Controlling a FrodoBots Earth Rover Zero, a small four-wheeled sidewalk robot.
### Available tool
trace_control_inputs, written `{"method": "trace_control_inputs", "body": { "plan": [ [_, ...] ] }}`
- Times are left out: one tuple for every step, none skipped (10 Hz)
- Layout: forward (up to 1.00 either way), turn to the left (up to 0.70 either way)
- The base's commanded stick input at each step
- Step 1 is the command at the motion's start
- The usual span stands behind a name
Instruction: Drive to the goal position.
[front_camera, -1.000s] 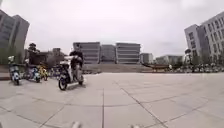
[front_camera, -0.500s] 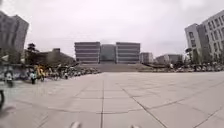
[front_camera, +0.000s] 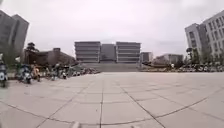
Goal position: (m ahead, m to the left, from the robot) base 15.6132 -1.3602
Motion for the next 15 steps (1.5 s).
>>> {"method": "trace_control_inputs", "body": {
  "plan": [
    [0.7,0.0],
    [0.7,0.0],
    [0.7,0.0],
    [0.7,0.0],
    [0.7,0.0],
    [0.7,0.0],
    [0.7,0.0],
    [0.7,0.0],
    [0.7,0.0],
    [0.7,0.0],
    [0.7,0.0],
    [0.7,0.0],
    [0.7,0.0],
    [0.7,0.0],
    [0.7,0.0]
  ]
}}
